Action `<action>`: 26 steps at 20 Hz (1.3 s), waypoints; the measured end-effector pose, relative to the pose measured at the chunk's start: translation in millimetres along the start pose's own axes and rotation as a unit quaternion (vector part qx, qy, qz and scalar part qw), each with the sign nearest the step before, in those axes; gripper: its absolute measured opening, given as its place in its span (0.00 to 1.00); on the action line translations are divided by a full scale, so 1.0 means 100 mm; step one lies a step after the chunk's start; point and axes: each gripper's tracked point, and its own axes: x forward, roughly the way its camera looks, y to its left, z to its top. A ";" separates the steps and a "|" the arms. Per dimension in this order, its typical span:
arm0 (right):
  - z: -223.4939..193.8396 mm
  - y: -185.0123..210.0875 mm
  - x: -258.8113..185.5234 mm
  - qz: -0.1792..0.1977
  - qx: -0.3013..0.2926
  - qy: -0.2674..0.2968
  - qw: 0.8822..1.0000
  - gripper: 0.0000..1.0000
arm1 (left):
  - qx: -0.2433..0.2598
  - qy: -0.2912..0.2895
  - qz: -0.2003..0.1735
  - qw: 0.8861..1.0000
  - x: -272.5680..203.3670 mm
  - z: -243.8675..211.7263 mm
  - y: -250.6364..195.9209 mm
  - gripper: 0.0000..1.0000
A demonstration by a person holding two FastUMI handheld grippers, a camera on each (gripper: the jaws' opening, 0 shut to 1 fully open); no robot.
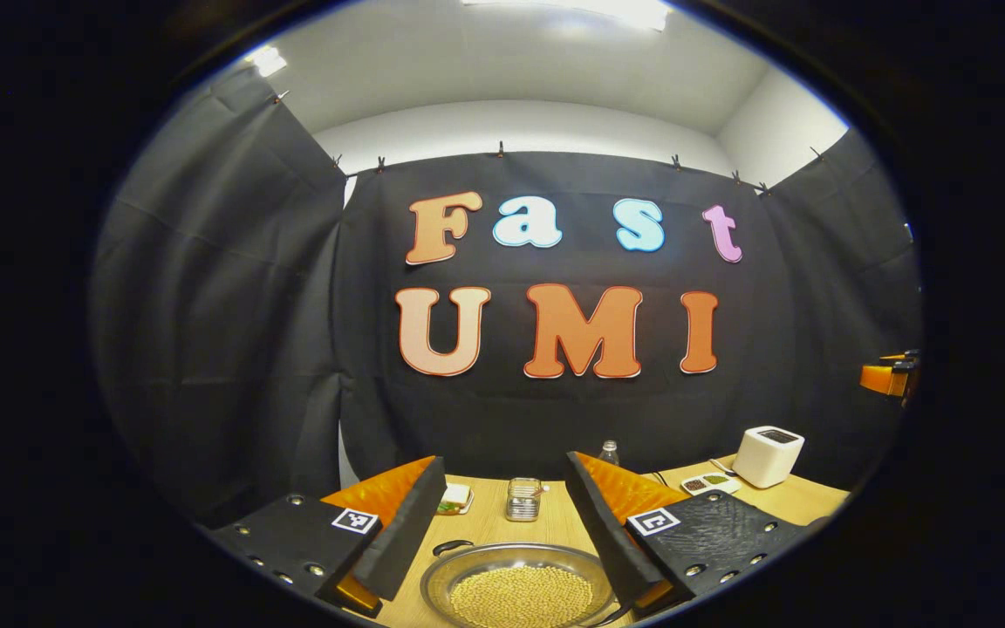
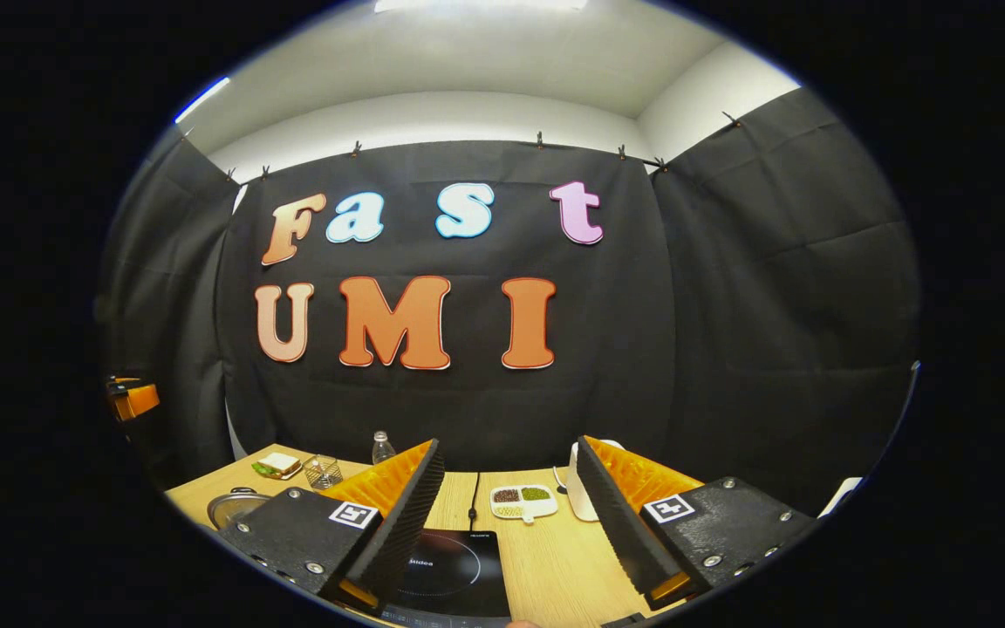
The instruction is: First push the handle of the pot to place it horizontally, then grasp the pot with both hands and set it on the induction cooktop.
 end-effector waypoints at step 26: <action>-0.08 0.00 0.03 -0.012 0.003 0.001 1.000 0.95 | -0.011 0.097 -0.055 0.994 -0.25 -0.89 -0.08 0.09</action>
